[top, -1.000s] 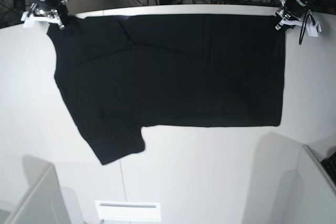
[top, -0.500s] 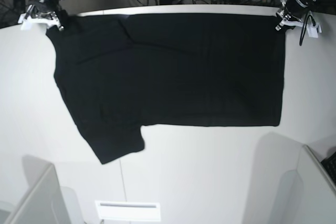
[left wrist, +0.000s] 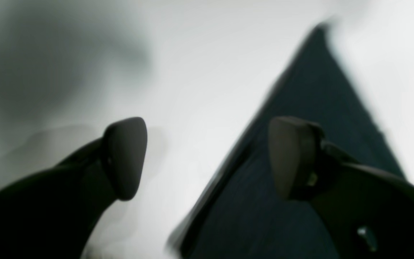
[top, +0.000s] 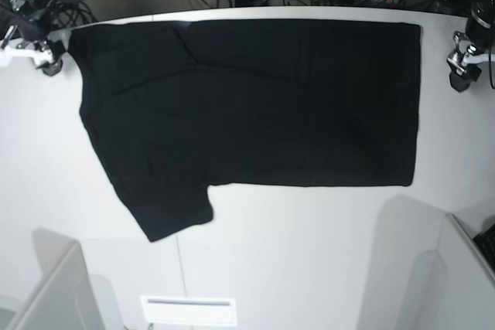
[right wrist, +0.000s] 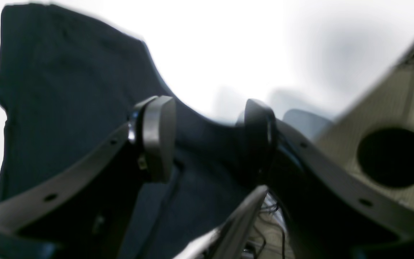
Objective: Fold the T-shirt properly
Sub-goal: 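Move both grippers along the shirt sides to the hem corners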
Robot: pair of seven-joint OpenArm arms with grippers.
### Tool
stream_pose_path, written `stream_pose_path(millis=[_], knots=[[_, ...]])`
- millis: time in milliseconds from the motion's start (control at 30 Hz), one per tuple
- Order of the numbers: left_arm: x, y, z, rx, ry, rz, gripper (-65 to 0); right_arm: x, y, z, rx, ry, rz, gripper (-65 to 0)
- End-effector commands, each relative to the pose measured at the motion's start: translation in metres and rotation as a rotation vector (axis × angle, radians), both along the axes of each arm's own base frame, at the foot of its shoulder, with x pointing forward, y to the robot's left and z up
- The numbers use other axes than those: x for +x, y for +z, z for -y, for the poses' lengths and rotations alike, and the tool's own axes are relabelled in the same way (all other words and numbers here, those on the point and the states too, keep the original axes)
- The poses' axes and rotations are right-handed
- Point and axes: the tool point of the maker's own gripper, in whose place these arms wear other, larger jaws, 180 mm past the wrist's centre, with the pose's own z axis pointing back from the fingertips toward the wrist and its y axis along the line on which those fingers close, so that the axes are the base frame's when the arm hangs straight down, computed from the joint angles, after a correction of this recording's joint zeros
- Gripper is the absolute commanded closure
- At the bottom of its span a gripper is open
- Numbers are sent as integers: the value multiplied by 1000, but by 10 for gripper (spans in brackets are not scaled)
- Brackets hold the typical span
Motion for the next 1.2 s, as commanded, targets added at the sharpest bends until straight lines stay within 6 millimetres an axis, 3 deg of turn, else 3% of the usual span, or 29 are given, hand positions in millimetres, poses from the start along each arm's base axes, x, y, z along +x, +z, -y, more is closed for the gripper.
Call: stream_pose_path(millis=[0,167,467,567,800,933,1167], knots=[[14,24,-12,78,-14,47,-510,16,15,4,-30,22,53,-288],[56,59,-30,268,-10,101,-510,66,32,7,-83,101,107,-291],[128,81,-1,361,-122,167,-510,137,61,-15,-188,211,180,-294],[149,82,9,358,-178,171,-510,158,69,-20,-188,239,207,-294],[195,70,18,346,-270,129,-510,198,63,-14,-145,253,208,-296],[222,68,28,334,-326,125,-508,223,54,-7,-108,280,200,-335],[238,53,28,318,-394,88,-508,252,33,-1,-5,284,158,-360]])
